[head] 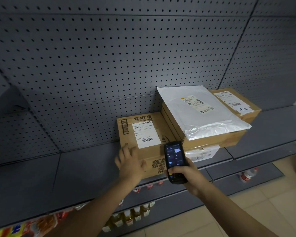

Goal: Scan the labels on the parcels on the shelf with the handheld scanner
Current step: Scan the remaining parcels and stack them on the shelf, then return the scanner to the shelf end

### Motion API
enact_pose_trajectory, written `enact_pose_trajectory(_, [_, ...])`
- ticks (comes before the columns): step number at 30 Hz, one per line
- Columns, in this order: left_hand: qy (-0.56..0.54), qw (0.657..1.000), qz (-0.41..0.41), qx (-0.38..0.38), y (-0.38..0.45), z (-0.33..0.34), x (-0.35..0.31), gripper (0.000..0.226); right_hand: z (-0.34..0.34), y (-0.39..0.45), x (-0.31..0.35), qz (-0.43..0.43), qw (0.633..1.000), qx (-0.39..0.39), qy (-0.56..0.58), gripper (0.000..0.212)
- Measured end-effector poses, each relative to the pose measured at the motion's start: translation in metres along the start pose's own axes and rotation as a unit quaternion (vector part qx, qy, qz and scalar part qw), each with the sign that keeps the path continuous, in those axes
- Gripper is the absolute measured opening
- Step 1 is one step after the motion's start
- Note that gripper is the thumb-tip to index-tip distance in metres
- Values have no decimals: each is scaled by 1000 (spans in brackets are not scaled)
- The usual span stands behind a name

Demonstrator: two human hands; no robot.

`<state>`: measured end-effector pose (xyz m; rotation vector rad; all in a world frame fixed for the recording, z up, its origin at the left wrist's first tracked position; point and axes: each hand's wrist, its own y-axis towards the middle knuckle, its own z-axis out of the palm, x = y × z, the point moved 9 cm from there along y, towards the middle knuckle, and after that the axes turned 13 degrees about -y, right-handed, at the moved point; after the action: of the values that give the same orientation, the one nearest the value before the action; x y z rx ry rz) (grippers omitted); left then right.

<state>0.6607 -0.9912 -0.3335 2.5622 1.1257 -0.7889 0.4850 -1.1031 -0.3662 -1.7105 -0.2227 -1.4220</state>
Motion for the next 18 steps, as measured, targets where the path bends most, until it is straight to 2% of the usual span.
enact_pose_trajectory(3, [15,992,126,20,-16,2,-35,57,-7,-17,-4,1,1000,-6,23,65])
enact_pose_trajectory(6, [-19,975,205,89,-30,13,-68,53,-23,-39,-4,-9,999,-36,33,52])
enact_pose_trajectory(10, [-30,948,275,157,-44,32,-115,47,-52,-74,-6,-21,996,-71,58,54])
enact_pose_trajectory(13, [-42,926,309,212,-53,52,-152,47,-83,-104,-9,-34,988,-117,92,39])
enact_pose_trajectory(15, [-53,914,321,244,-59,66,-179,49,-108,-123,-14,-39,980,-154,117,36])
enact_pose_trajectory(18, [-36,894,373,245,-70,83,-226,47,-152,-151,-22,-38,962,-228,143,40])
